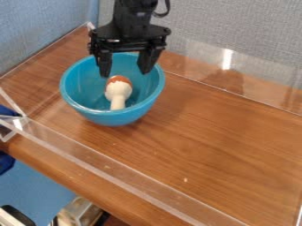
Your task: Put the mushroom in the blue bowl
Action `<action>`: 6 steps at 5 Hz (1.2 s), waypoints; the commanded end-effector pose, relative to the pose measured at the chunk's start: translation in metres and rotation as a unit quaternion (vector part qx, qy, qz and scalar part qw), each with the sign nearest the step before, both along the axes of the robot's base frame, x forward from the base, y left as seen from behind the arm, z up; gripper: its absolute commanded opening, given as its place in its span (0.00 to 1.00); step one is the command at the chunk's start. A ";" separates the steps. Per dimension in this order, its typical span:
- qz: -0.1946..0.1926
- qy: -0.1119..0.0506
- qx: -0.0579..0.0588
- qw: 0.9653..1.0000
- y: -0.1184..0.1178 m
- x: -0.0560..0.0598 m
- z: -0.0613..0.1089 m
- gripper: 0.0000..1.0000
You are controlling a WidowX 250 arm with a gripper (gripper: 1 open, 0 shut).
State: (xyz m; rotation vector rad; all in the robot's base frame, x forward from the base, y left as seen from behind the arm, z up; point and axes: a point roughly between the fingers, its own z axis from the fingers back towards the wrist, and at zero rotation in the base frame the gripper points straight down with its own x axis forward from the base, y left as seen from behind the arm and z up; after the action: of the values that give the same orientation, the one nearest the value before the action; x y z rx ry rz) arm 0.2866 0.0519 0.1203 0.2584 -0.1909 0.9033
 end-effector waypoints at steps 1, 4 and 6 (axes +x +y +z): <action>-0.011 -0.010 0.007 1.000 0.006 -0.002 -0.010 1.00; -0.035 -0.005 0.002 0.999 0.023 -0.012 -0.035 0.00; -0.022 -0.039 -0.012 0.999 0.004 -0.003 0.023 0.00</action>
State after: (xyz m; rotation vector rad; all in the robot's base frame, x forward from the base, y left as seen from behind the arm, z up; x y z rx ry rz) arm 0.2793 0.0566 0.1271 0.2164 -0.2034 0.8699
